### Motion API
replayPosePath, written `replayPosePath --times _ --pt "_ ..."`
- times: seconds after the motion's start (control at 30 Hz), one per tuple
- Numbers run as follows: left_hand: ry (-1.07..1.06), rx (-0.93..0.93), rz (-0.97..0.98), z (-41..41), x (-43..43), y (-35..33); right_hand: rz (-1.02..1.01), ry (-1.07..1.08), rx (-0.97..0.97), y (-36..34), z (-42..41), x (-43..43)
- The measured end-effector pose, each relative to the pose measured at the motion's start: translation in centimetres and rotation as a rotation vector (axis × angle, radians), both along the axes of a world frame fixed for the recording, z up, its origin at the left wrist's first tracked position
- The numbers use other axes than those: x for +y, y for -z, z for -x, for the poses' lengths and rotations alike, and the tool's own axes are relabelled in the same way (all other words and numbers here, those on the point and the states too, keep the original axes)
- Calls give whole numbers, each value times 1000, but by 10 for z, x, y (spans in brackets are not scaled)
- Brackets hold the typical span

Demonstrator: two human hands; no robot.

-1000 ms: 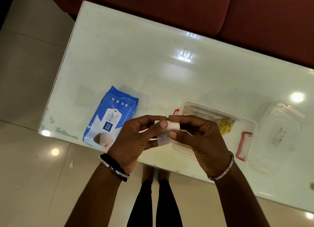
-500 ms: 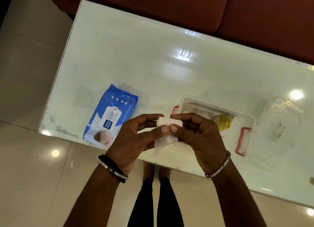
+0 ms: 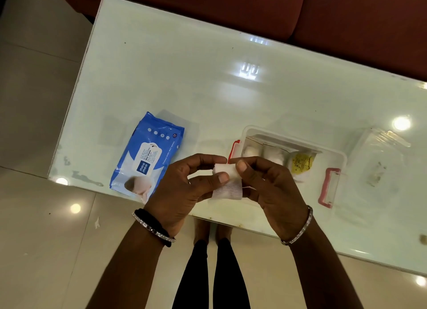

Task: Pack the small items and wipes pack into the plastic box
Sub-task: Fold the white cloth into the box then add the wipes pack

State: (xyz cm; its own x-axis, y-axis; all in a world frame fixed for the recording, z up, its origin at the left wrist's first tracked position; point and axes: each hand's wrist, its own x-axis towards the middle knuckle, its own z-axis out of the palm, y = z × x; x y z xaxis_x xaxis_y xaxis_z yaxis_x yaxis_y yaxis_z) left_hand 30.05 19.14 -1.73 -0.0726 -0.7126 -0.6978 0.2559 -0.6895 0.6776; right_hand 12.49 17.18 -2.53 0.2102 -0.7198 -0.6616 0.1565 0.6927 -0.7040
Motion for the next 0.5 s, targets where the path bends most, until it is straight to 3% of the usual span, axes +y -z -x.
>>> replayPosePath --times 0.3,0.5 --pt "-7 48 -125 2 -1 4 159 -55 44 6 6 2" --pt "-6 43 -91 2 0 7 84 -4 -54 6 5 4"
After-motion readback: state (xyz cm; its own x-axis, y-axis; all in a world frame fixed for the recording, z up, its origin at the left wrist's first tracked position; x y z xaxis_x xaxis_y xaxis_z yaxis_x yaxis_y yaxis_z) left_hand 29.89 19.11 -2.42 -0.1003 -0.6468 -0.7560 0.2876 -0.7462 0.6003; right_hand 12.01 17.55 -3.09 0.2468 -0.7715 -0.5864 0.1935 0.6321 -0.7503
